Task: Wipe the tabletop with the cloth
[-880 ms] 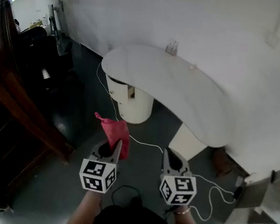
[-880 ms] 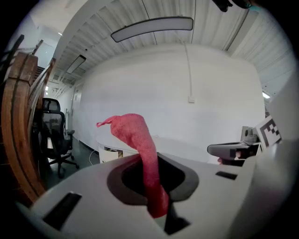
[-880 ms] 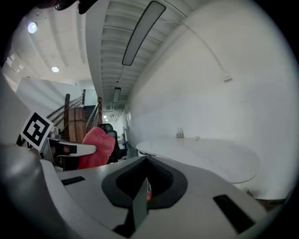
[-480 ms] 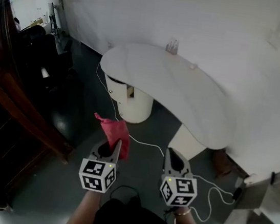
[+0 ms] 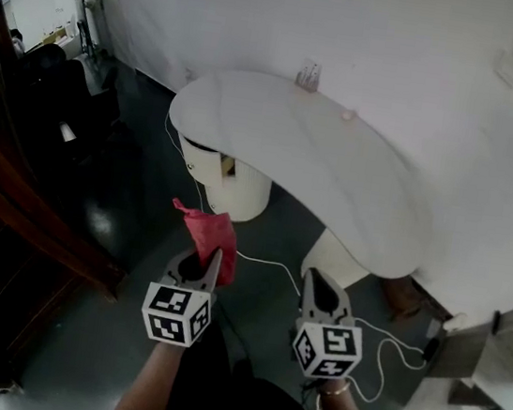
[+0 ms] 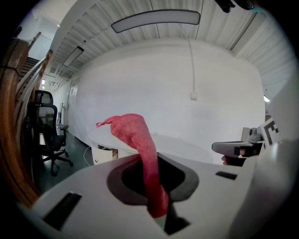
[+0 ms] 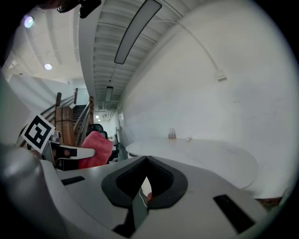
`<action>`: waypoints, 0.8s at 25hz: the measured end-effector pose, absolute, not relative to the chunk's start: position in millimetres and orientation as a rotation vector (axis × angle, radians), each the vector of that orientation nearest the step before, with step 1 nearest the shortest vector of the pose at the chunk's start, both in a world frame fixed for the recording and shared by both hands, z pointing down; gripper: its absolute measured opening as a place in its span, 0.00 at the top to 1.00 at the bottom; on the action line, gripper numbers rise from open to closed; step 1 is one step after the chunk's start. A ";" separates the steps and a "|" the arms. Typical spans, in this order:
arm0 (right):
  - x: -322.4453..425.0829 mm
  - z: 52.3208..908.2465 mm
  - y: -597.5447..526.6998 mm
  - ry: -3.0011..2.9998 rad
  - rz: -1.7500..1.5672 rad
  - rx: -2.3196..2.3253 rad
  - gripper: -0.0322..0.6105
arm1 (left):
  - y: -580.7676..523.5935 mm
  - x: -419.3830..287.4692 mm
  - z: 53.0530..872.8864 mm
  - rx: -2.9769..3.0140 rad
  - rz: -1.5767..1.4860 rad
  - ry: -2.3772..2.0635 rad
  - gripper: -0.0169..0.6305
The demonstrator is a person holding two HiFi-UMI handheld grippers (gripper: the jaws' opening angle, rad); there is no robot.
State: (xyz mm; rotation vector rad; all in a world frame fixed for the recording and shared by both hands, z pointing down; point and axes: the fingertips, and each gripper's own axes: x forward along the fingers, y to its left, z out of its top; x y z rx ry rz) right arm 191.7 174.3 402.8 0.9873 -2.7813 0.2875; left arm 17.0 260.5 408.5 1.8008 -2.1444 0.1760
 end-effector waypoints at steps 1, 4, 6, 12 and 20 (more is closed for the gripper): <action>188.2 404.5 169.2 -2.777 0.293 0.997 0.95 | 252.9 13.3 410.9 1.809 0.180 -2.133 0.90; 171.7 409.6 152.8 -2.764 0.307 1.029 0.95 | 224.9 -3.2 416.9 1.845 0.194 -2.096 0.91; 160.0 409.8 134.5 -2.750 0.309 1.079 0.95 | 196.3 -16.1 417.1 1.895 0.201 -2.057 0.91; 123.8 404.6 64.1 -2.675 0.317 1.264 0.95 | 104.4 -60.7 415.7 2.033 0.217 -1.924 0.90; 80.0 404.3 -10.0 -2.539 0.348 1.483 0.95 | 8.7 -103.9 420.7 2.159 0.267 -1.712 0.90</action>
